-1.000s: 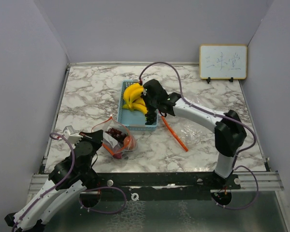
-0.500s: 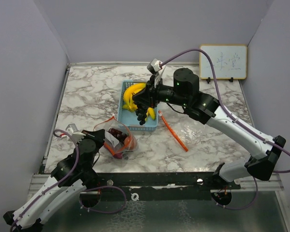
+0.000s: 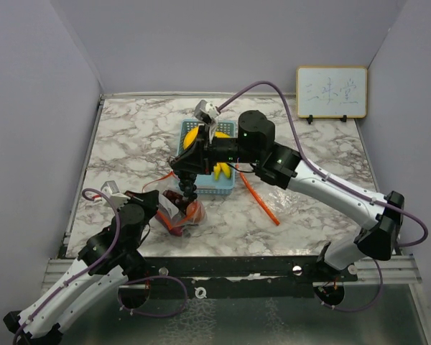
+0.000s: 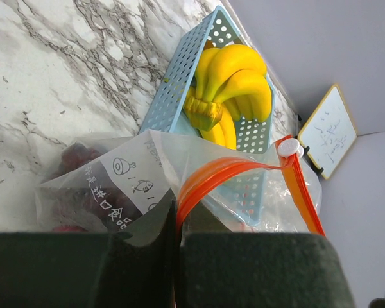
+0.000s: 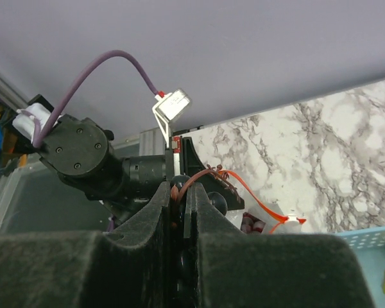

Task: Place the food in the zip-top bag and seal the zipper
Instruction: Place the fake fruit in the zipper food storage bag.

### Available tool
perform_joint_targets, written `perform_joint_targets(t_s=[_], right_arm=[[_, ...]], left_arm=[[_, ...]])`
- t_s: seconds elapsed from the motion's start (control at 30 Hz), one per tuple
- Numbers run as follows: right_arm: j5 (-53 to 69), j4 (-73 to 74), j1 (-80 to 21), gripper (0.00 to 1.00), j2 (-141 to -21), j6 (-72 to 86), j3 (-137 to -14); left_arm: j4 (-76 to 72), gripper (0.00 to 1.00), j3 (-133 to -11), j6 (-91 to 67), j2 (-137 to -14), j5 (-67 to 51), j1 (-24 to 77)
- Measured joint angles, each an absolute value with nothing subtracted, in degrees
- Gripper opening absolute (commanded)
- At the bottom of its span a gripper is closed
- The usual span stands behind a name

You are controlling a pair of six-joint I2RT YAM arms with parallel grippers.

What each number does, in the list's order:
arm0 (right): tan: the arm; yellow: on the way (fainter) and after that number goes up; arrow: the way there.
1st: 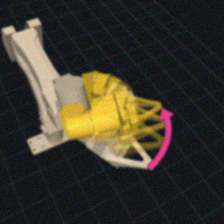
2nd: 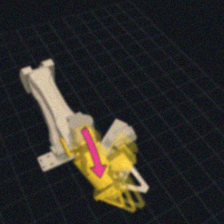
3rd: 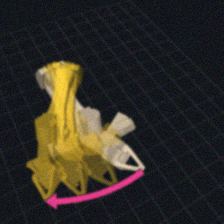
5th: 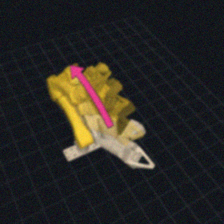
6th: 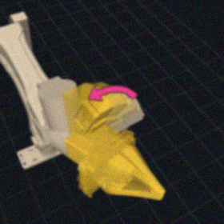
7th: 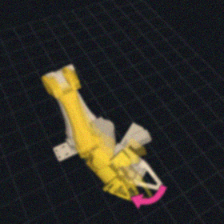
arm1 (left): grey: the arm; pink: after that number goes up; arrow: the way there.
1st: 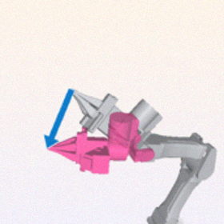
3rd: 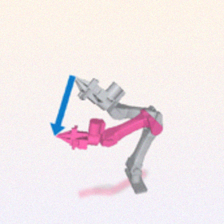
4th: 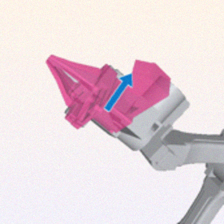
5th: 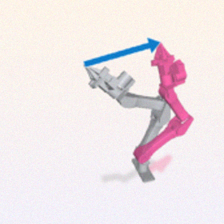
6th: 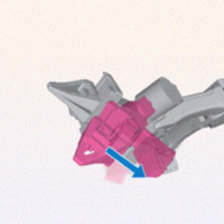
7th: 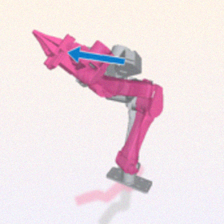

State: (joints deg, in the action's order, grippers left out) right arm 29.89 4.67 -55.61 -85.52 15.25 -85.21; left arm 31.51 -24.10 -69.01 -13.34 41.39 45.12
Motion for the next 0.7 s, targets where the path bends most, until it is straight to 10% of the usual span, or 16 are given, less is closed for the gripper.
perform_joint_targets(t_s=[0.33,0.5,0.7], right_arm=[[31.1,-0.2,-58.0,0.07,-92.1,17.9,-82.5],[31.0,0.6,-59.3,0.50,-94.5,18.3,-80.8],[29.5,3.5,-59.7,0.78,-94.5,16.7,-81.0]], left_arm=[[31.4,0.00,-24.1,-68.5,-12.6,41.4,45.1],[31.3,0.00,-24.1,-68.3,-12.6,41.4,45.1],[31.4,0.00,-24.1,-68.1,-12.6,41.3,45.1]])
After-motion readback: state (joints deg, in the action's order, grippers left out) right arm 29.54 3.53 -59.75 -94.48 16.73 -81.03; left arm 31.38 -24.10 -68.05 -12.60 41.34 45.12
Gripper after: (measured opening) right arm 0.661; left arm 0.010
